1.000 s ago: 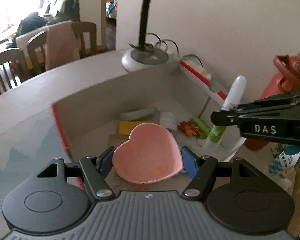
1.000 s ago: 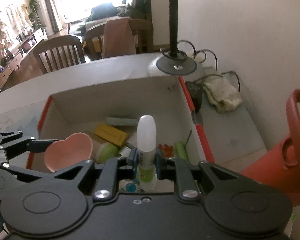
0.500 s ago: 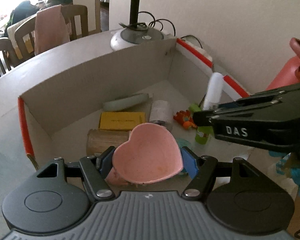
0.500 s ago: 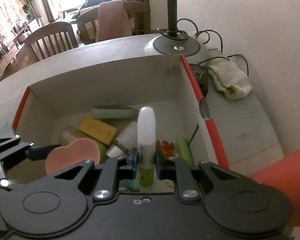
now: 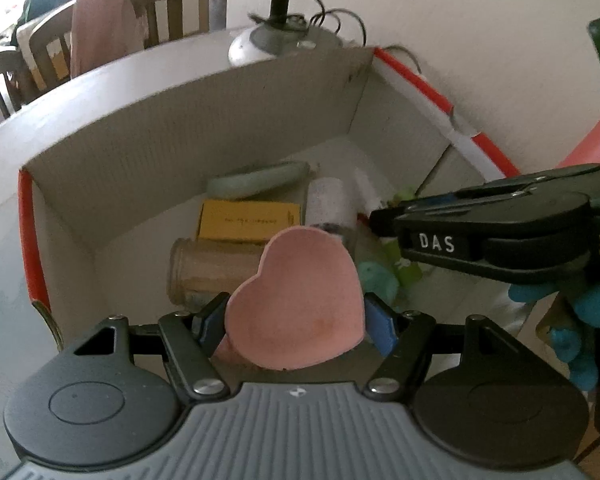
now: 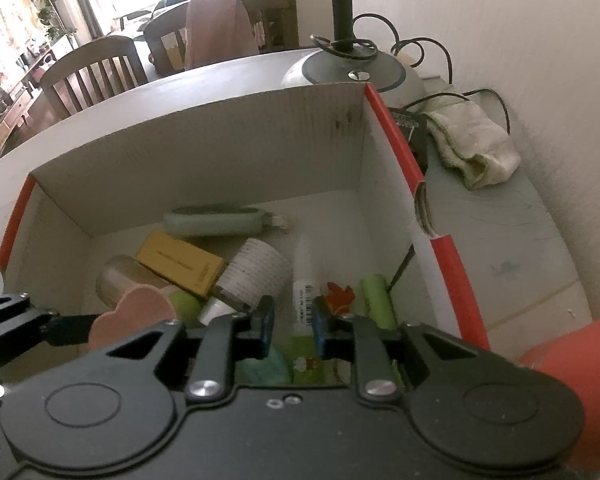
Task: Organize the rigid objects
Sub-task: 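Open the left tool to drop the heart bowl while the right tool drops the glue stick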
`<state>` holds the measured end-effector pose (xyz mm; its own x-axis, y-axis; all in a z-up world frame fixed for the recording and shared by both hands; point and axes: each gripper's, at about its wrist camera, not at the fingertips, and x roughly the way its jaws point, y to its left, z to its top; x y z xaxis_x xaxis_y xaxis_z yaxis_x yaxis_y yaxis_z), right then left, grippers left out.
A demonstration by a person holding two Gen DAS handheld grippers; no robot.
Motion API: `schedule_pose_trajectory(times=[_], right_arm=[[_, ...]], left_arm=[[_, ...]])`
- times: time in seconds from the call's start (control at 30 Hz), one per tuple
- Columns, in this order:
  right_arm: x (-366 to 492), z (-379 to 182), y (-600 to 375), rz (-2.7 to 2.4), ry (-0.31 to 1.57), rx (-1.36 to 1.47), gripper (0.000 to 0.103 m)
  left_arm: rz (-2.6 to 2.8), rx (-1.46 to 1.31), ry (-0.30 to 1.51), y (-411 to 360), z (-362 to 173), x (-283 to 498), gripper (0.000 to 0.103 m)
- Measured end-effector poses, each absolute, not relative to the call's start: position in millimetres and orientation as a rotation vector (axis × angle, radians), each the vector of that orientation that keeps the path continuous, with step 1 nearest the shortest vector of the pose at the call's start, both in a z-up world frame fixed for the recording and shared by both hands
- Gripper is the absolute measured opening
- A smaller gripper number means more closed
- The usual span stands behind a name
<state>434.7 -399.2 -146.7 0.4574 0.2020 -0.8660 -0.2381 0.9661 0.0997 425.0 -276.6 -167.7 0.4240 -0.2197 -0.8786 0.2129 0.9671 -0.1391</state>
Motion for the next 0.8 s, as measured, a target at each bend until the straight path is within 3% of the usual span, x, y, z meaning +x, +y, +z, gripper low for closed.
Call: schedule_pose_trajectory(times=[0.4, 0.8], right_arm=[[416, -133, -403, 0.306, 1.029, -0.022, 0.032], [390, -108, -412, 0.362, 0.983, 0.043, 0.036]], left_arm=[[-0.262, -0.036, 1.146, -272, -168, 428, 0.073], [-0.246, -0.071, 1.045, -259, -136, 399, 0.075]])
